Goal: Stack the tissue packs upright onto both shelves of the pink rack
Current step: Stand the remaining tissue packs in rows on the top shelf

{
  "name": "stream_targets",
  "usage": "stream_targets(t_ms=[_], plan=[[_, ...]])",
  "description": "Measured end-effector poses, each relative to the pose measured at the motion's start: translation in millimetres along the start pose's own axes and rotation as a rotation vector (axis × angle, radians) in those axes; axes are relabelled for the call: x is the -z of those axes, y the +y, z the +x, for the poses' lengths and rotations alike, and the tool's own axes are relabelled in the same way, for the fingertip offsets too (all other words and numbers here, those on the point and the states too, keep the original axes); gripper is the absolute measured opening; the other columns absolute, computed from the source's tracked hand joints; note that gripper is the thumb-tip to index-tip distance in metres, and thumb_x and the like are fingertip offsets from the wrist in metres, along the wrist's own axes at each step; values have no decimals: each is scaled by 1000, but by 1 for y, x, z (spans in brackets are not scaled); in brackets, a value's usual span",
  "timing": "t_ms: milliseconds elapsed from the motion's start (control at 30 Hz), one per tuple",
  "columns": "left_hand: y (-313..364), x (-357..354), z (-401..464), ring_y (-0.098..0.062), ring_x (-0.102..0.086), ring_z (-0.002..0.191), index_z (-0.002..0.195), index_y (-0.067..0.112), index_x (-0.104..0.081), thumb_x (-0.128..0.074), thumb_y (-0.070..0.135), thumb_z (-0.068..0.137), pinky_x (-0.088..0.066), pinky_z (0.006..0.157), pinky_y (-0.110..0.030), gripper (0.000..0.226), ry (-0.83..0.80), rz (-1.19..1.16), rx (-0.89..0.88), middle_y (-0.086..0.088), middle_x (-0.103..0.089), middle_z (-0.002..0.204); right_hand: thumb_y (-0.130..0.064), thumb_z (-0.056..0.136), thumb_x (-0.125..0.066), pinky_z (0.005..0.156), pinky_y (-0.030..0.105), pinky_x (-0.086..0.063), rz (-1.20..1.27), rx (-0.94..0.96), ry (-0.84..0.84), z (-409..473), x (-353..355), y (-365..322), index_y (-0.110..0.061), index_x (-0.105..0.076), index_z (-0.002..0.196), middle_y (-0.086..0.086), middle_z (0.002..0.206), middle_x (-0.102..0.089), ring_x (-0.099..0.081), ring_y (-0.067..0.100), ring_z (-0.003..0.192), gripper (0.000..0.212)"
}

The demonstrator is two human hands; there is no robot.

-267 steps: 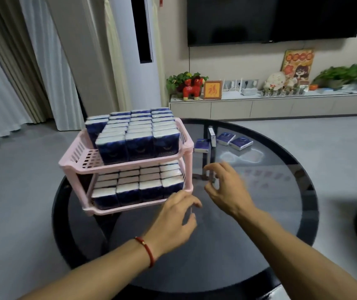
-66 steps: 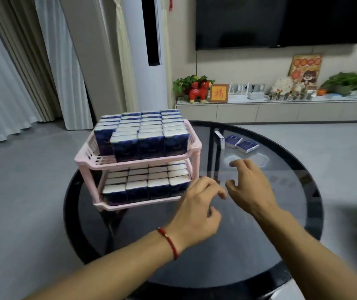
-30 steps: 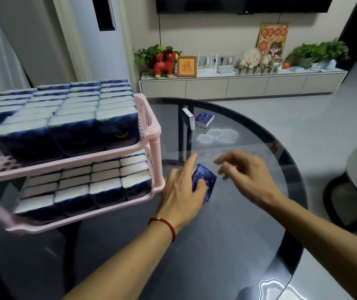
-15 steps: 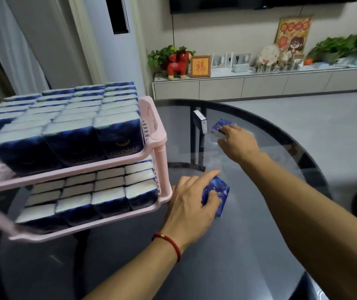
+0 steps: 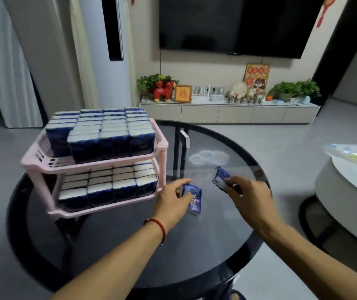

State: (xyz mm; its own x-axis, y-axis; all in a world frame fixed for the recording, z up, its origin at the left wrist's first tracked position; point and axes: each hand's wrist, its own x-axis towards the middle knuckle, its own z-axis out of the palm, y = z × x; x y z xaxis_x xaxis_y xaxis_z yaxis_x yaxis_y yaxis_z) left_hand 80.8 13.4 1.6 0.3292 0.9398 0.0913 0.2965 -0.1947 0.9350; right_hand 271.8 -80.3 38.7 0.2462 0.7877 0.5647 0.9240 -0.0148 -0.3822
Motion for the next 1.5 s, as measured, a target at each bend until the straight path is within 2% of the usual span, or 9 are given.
stream_targets(t_ms=[167,267,333,467,633,900,1133,1367,1500], plan=[[11,19,-32,-8,-70,108,126,19,-71,-61,21,102,-53,98,-21,26,-56,-295,66,2,-74,119,-18,83,-82,70,38,-62,4,369,-36,-35,5,-43,-14,-79,99,0,103,-77,-74,19,85,16],[10,43,-50,-14,-72,103,124,27,-69,-76,11,89,-58,85,-23,39,-86,-310,96,-7,-74,116,-26,88,-77,72,29,-60,14,511,-180,-45,-10,-59,-17,-75,100,-3,107,-70,-69,14,87,15],[7,63,-58,-16,-70,109,124,39,-65,-76,3,82,-60,85,-26,57,-110,-223,73,-5,-70,121,-39,91,-68,74,21,-57,52,512,-234,-45,-14,-69,-24,-71,103,-9,112,-64,-63,8,89,20],[8,94,-72,3,-65,107,132,40,-59,-69,-7,79,-50,80,-7,72,-136,-90,-15,14,-67,119,-46,90,-62,70,17,-55,195,322,-206,-36,-17,-83,-29,-58,120,-19,119,-48,-58,3,86,34],[-7,107,-81,-9,-70,112,123,31,-62,-66,-1,69,-57,91,-28,62,-199,-34,-24,4,-73,117,-46,91,-69,78,20,-56,291,301,-433,-31,-34,-95,-37,-45,145,-25,129,-49,-59,1,97,59],[-3,123,-79,-8,-70,101,113,39,-58,-81,28,71,-59,92,-42,49,-213,213,-88,9,-72,107,-42,85,-79,76,22,-57,361,233,-480,-23,-41,-107,-34,-60,123,-15,103,-64,-65,2,85,44],[30,163,-88,-1,-66,106,123,36,-60,-82,24,76,-54,94,-26,53,-108,353,-273,17,-69,115,-40,86,-78,78,14,-55,490,345,-377,-13,-33,-140,-28,-59,131,-18,107,-65,-66,2,92,50],[55,244,-109,-10,-70,110,124,38,-64,-79,23,72,-56,99,-37,56,82,295,-290,14,-70,122,-37,101,-55,74,17,-51,478,456,-263,-4,-44,-165,-29,-57,129,-17,101,-58,-62,5,89,29],[80,290,-99,-12,-69,113,126,37,-63,-82,11,76,-53,102,-29,60,194,286,-324,8,-71,123,-32,101,-56,75,22,-55,438,465,-284,0,-58,-168,-33,-55,129,-23,98,-54,-61,6,88,29]])
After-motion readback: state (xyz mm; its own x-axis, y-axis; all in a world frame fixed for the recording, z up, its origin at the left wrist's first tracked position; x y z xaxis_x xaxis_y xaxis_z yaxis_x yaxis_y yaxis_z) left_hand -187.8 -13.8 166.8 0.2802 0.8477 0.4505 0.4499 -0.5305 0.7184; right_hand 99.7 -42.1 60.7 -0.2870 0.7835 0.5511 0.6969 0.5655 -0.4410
